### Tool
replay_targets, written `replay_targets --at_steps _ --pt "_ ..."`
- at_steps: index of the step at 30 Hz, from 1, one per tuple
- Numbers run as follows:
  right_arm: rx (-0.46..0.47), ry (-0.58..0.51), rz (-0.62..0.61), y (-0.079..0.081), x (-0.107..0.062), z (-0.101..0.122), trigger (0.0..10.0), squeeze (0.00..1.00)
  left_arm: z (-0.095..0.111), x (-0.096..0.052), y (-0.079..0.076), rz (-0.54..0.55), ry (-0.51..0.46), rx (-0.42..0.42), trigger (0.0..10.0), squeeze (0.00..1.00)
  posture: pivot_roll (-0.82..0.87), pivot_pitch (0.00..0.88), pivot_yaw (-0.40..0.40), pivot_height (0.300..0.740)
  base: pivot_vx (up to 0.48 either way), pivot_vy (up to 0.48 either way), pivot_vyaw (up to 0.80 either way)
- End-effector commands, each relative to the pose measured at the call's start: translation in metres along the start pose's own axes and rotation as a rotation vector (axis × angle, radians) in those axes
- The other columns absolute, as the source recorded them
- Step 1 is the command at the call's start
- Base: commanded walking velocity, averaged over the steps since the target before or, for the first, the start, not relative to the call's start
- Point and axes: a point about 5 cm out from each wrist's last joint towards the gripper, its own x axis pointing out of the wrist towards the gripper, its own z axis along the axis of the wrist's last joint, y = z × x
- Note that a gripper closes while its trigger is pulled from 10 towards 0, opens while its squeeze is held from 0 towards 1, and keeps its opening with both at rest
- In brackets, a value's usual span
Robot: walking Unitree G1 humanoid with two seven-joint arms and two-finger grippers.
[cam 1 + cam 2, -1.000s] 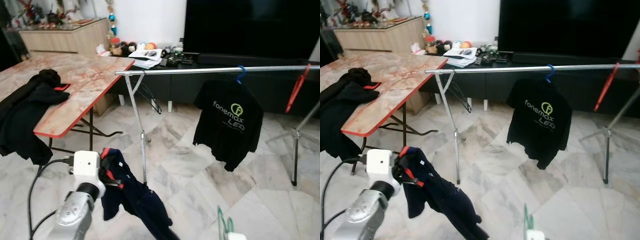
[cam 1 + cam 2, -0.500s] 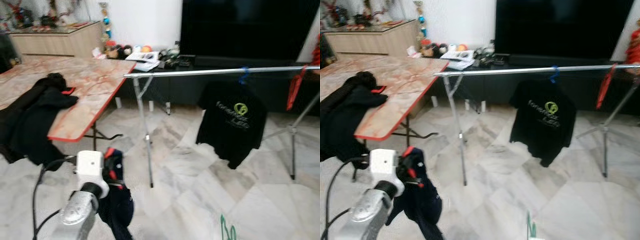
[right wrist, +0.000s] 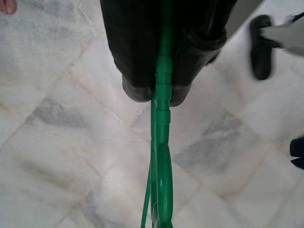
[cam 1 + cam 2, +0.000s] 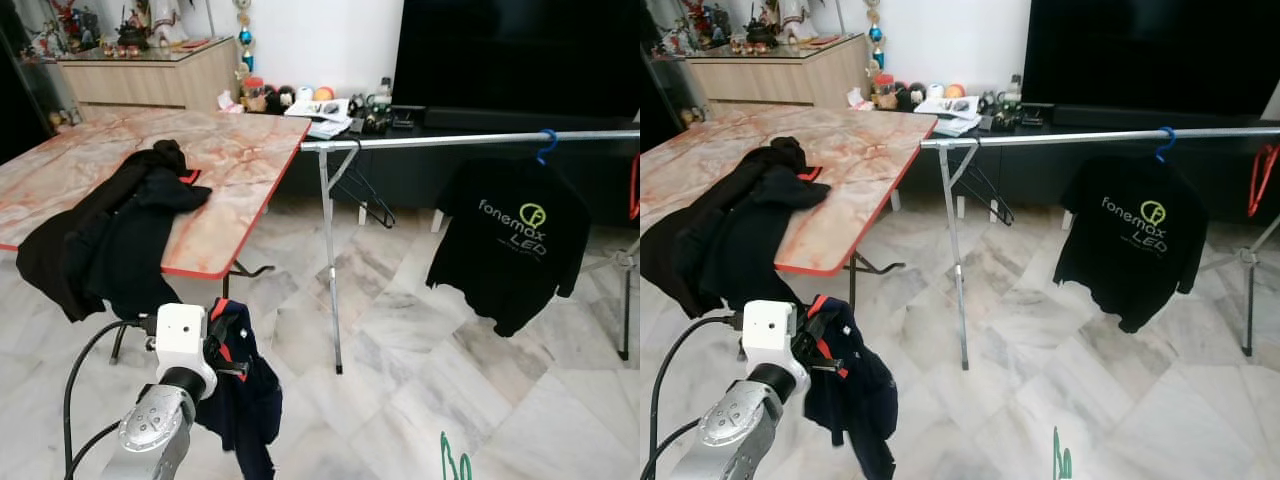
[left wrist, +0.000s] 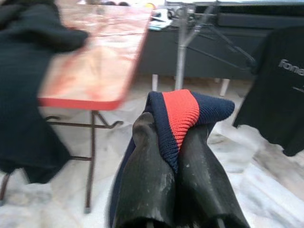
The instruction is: Hang hanger
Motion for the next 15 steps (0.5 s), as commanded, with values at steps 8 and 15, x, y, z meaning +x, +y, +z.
replay_targets --at_steps 8,15 --pt "-0.011 -0.041 0.036 0.023 0.001 0.014 10.0 0.00 0.007 -0.001 0.006 0.015 -0.026 0.018 10.0 0.00 0.07 0.000 0.027 0.740 0.000 0.408 0.00" --pt "-0.027 -0.063 0.039 0.028 0.002 0.021 10.0 0.00 0.008 0.000 0.006 0.016 -0.029 0.019 10.0 0.00 0.07 0.000 0.026 0.740 0.000 0.409 0.00"
